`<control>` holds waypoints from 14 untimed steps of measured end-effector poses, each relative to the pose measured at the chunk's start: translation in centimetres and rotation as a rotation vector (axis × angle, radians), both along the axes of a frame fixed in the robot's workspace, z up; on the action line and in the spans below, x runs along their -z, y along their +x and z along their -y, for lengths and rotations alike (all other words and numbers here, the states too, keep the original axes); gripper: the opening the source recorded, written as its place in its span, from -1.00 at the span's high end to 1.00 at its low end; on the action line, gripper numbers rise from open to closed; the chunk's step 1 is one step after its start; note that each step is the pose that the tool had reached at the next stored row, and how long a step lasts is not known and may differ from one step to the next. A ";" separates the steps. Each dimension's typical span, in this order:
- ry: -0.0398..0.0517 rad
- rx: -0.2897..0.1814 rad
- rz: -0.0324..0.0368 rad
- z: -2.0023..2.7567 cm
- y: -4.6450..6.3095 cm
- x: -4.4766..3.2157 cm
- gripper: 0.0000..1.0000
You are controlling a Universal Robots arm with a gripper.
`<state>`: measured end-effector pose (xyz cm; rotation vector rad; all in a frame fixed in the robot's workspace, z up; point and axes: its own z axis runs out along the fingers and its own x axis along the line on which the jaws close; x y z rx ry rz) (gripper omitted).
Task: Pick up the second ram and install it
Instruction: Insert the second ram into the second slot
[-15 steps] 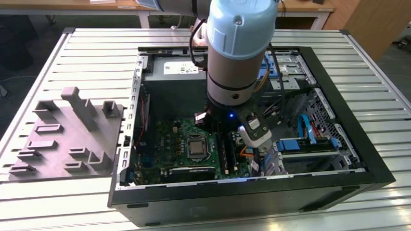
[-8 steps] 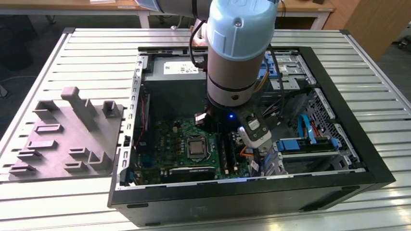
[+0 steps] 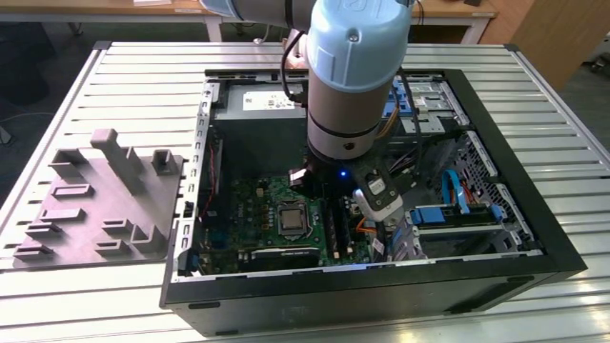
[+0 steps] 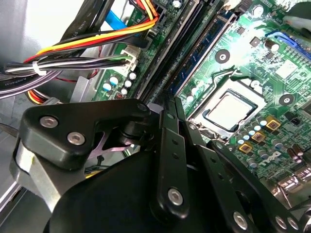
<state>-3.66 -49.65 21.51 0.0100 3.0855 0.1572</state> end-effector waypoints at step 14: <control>0.0001 0.000 0.0000 0.00 0.0 -0.22 0.62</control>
